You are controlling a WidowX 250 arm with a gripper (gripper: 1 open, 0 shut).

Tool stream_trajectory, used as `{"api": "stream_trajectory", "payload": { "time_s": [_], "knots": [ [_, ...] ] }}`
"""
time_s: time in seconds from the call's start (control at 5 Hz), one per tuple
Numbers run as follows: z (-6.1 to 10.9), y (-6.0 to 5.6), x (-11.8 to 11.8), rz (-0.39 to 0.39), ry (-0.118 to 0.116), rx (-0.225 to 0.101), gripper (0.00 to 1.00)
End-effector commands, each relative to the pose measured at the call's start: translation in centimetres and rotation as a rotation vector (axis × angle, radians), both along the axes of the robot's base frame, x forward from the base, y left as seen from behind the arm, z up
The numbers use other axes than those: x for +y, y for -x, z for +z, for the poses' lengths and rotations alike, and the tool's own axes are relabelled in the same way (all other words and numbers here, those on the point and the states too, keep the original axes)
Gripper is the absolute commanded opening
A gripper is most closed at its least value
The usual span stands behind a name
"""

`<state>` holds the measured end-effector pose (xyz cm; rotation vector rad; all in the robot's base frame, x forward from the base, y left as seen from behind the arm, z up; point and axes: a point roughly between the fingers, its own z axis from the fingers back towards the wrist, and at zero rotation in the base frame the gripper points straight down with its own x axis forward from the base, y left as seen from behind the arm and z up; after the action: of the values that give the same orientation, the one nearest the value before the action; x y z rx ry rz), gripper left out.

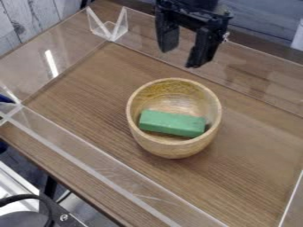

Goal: Remove the green block from inside the brown bowl and put it on the table

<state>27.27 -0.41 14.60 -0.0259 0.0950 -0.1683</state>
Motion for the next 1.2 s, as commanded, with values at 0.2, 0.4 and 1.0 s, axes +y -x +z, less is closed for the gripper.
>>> {"api": "stream_trajectory", "payload": {
  "time_s": [0.2, 0.4, 1.0],
  "knots": [
    [1.02, -1.69, 0.05, -0.019, -0.004, -0.072, 1.0],
    [1.12, -1.46, 0.08, -0.016, -0.005, -0.075, 1.0],
    [1.69, -0.78, 0.17, -0.007, -0.008, -0.089, 1.0]
  ]
}}
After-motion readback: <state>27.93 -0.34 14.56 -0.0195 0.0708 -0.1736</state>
